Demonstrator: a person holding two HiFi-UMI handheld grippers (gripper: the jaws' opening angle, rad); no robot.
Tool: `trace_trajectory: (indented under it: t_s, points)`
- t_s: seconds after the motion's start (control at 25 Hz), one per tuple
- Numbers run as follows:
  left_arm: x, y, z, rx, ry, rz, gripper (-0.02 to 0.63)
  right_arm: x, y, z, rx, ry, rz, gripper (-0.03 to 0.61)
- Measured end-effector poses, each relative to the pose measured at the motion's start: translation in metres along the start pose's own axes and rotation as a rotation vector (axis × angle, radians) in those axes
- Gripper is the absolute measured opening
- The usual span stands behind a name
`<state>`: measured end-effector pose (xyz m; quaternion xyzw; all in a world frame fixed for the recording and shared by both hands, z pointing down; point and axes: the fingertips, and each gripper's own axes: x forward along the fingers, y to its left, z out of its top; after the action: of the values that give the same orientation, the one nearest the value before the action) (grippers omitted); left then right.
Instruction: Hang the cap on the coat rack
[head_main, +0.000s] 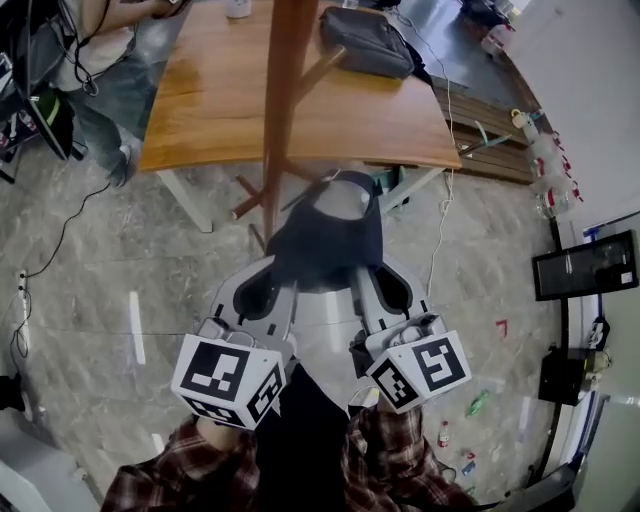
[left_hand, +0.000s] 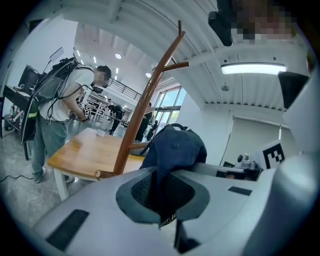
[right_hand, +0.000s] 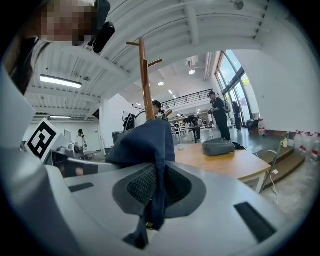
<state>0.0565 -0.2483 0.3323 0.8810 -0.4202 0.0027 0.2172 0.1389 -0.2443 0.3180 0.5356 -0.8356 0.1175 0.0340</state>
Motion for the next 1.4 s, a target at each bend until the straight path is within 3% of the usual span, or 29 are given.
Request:
trace_trajectory:
  t_s: [0.84,1.4]
  points:
    - [0.037,0.054,-0.049,-0.044,0.075,0.17,0.02,0.072,-0.026,-0.057,-0.007,0.155,0.115,0.023]
    - [0.057,0.09,-0.068,-0.069,0.081,0.241,0.021,0.116,-0.035,-0.081,-0.022,0.209,0.135,0.024]
